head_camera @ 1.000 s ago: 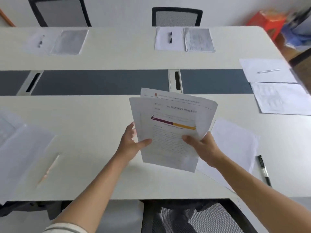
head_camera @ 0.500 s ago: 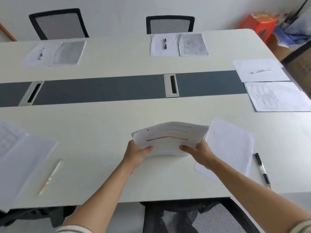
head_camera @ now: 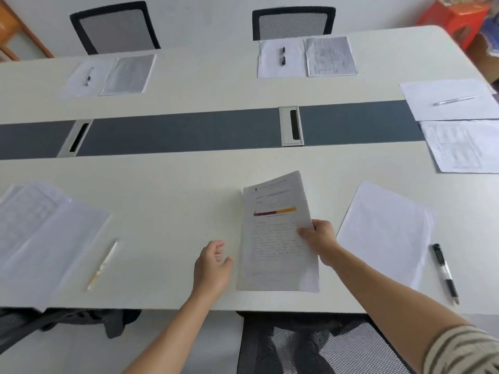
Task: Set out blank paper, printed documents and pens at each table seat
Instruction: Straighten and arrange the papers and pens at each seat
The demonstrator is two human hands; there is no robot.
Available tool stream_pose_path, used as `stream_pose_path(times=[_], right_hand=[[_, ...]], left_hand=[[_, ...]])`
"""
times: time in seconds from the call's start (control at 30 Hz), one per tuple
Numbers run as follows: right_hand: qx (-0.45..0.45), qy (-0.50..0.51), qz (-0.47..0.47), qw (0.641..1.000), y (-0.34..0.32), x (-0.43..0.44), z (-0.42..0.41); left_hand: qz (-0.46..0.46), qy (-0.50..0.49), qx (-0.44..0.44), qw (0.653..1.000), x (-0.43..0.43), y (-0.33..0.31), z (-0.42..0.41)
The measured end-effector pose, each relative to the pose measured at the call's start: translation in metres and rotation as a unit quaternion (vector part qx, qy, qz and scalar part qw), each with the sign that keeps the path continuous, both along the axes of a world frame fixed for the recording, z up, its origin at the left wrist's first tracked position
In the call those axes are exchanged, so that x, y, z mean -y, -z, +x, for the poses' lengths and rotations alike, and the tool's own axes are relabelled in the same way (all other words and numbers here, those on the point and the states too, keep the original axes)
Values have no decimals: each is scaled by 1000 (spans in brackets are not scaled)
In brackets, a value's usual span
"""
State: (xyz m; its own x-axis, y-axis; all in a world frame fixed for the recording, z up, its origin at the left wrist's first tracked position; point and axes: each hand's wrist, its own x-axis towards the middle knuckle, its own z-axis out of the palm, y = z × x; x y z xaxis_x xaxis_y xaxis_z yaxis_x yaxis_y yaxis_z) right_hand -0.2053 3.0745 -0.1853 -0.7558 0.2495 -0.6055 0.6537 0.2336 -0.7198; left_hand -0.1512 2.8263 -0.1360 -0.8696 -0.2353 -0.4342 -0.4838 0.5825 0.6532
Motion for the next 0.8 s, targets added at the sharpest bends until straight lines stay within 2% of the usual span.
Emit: stream_pose_path(times=[0.2, 0.3, 0.37, 0.43, 0.57, 0.63, 0.8], right_hand=[[44, -35, 50, 997, 27, -2, -3], [36, -64, 178, 981, 18, -28, 10], [4, -51, 285, 957, 15, -56, 29], [14, -52, 345, 937, 17, -87, 50], [122, -126, 360, 916, 34, -120, 87], [112, -182, 365, 906, 40, -123, 94], [66, -283, 366, 884, 41, -129, 94]], left_hand=[[-111, 196, 60, 972, -13, 28, 40], [-148, 249, 55, 956, -23, 37, 39], [-172, 270, 43, 946, -32, 43, 34], [-195, 291, 41, 936, -42, 50, 30], [-245, 342, 59, 905, -56, 67, 32], [-265, 354, 53, 895, -58, 73, 32], [-256, 354, 55, 898, -62, 75, 27]])
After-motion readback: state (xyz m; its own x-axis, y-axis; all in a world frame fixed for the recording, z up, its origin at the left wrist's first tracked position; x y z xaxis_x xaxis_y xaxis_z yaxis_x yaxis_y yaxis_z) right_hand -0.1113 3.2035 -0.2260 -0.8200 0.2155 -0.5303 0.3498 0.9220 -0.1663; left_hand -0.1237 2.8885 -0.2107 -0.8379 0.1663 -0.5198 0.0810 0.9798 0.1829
